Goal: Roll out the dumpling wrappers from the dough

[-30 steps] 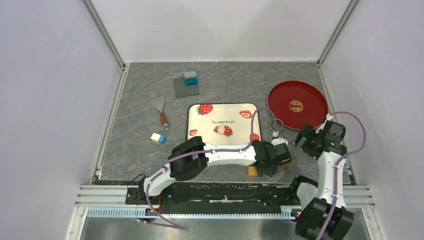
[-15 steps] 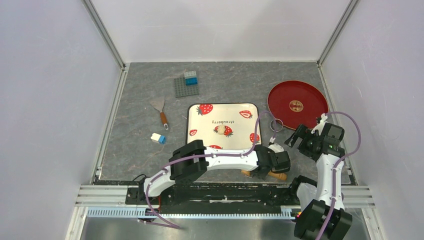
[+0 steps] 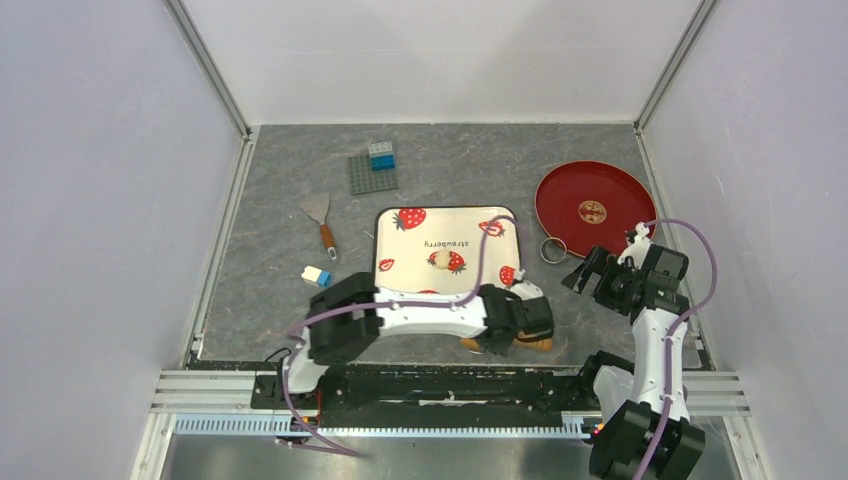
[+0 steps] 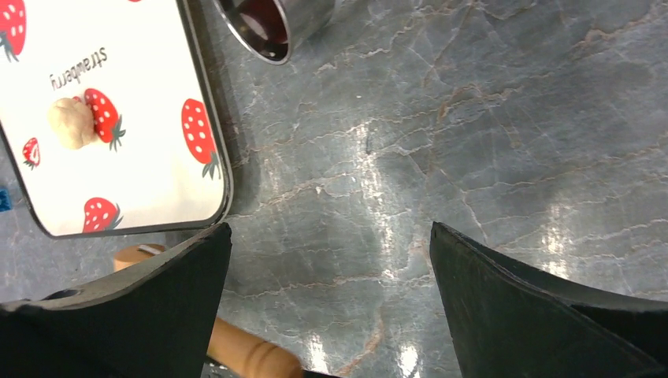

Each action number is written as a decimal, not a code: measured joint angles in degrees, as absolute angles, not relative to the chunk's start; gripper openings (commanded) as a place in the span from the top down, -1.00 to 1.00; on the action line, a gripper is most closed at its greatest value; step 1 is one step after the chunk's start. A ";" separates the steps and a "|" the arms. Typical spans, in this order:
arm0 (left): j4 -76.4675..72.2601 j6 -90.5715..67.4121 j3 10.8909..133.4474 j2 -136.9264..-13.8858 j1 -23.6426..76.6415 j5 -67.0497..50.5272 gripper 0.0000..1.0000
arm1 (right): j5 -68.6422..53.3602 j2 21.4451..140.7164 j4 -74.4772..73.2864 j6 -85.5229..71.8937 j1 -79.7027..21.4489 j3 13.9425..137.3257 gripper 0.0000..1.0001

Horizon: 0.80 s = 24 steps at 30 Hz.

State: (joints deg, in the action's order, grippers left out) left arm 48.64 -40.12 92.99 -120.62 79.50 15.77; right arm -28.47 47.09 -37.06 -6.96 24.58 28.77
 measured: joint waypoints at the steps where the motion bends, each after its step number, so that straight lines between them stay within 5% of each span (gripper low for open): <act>1: 47.64 -40.53 90.37 -118.06 78.96 15.42 0.96 | -28.88 47.11 -36.97 -6.85 24.47 28.77 -0.97; 11: 33.34 -45.43 63.07 -84.12 67.13 10.22 0.96 | -34.48 47.40 -35.57 -6.79 22.98 28.42 -0.96; 24: 39.11 -42.41 55.13 -69.71 56.42 13.39 0.96 | -41.76 41.25 -22.02 -23.05 8.67 26.87 -0.89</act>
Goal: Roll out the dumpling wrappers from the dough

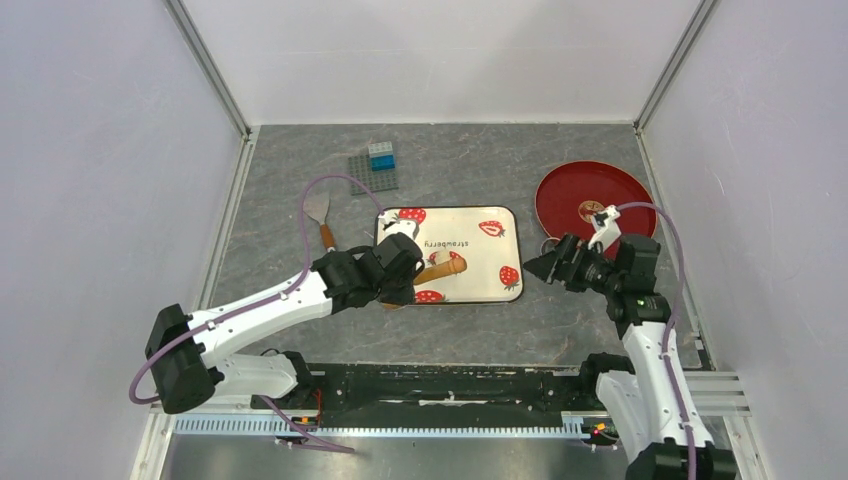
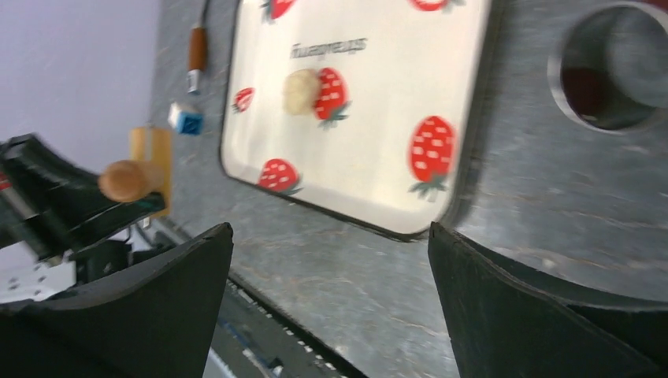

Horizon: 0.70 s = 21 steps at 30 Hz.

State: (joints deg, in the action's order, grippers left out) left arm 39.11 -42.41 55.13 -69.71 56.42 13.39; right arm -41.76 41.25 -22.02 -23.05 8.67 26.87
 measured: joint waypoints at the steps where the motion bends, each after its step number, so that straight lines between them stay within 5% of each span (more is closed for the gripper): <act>1: 40.03 -41.69 55.13 -69.73 56.42 13.65 0.96 | -41.85 41.28 -20.23 -25.04 6.50 26.87 -0.88; 14: 43.16 -36.23 55.66 -71.55 56.36 13.74 0.96 | -36.88 47.88 1.13 -44.31 -22.15 26.76 -0.76; 21: 42.74 -34.17 55.66 -71.85 56.38 11.22 0.96 | -29.74 59.92 9.65 -48.80 -38.65 27.51 -0.49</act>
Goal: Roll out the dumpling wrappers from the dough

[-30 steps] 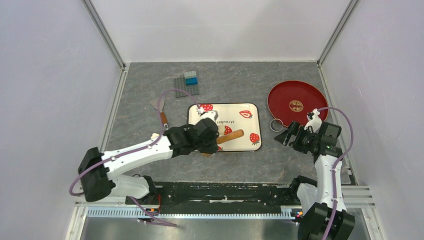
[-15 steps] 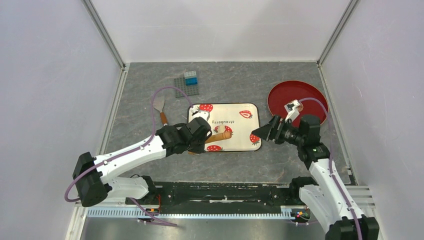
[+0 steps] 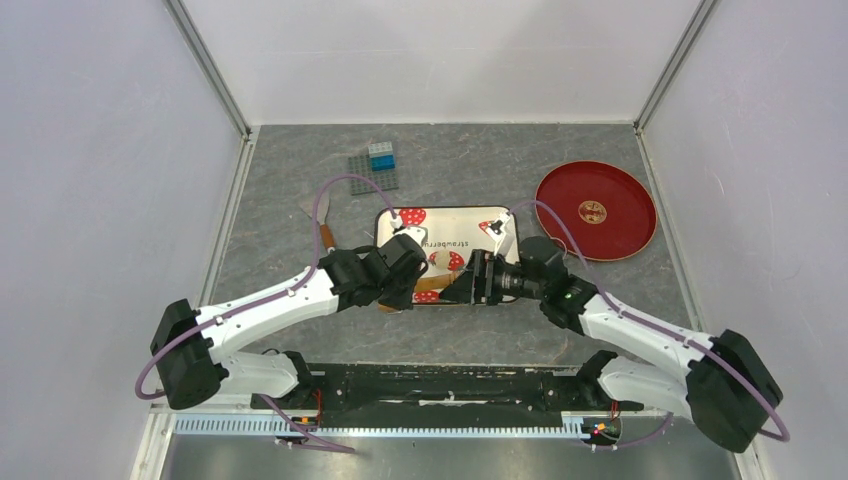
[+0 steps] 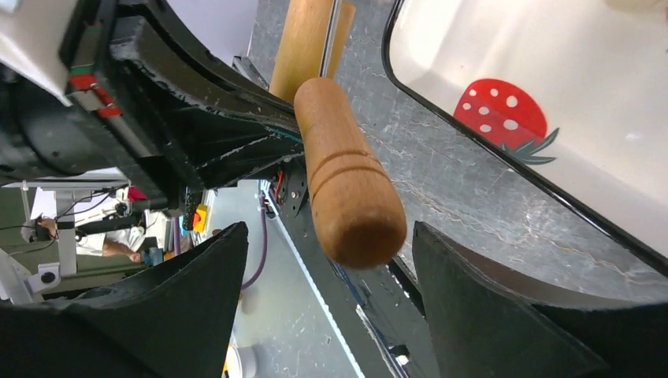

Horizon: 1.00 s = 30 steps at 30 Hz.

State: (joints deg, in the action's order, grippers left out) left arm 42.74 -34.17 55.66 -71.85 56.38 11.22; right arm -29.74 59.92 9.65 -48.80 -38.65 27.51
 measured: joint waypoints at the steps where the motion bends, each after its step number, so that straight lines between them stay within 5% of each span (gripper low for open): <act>1: 42.72 -34.15 55.66 -71.85 56.38 10.98 0.96 | -28.84 61.36 10.37 -49.36 -40.07 27.73 -0.46; 12: 42.65 -34.09 54.98 -71.85 57.41 9.89 0.96 | -24.49 65.82 19.05 -54.33 -43.07 27.86 -0.34; 25: 42.96 -33.89 54.46 -71.85 59.20 10.48 0.96 | -26.24 70.65 18.17 -53.91 -44.07 30.41 0.13; 30: 43.40 -33.32 54.46 -71.85 59.37 10.52 0.96 | -27.24 70.94 18.17 -53.69 -44.10 30.44 0.14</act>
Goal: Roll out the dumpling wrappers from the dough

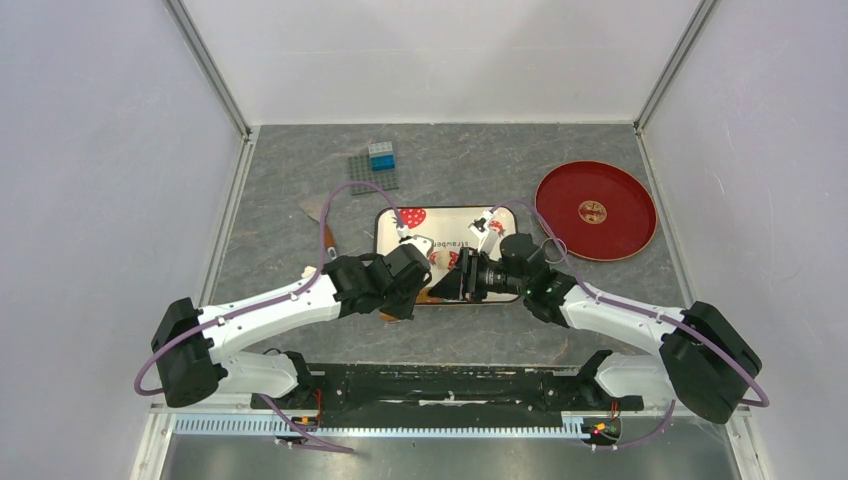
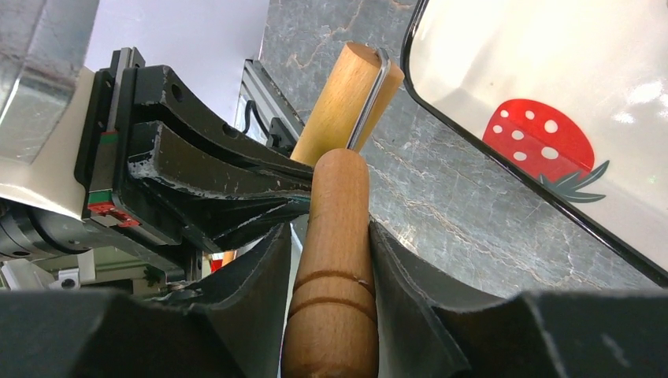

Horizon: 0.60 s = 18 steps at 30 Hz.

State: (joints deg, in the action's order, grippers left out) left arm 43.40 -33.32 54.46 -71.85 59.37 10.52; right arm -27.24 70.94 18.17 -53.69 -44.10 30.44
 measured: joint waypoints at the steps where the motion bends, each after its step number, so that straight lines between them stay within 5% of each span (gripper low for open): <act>1: 43.42 -33.30 54.46 -71.85 59.40 10.61 0.96 | -27.42 70.94 17.93 -53.43 -44.10 30.52 0.12; 9: 43.88 -32.01 54.46 -71.26 59.40 12.23 0.96 | -29.67 70.94 15.22 -51.40 -44.16 32.95 -0.32; 18: 44.31 -29.15 54.46 -69.36 59.75 13.56 0.96 | -31.09 71.22 14.48 -50.92 -44.16 33.67 -0.18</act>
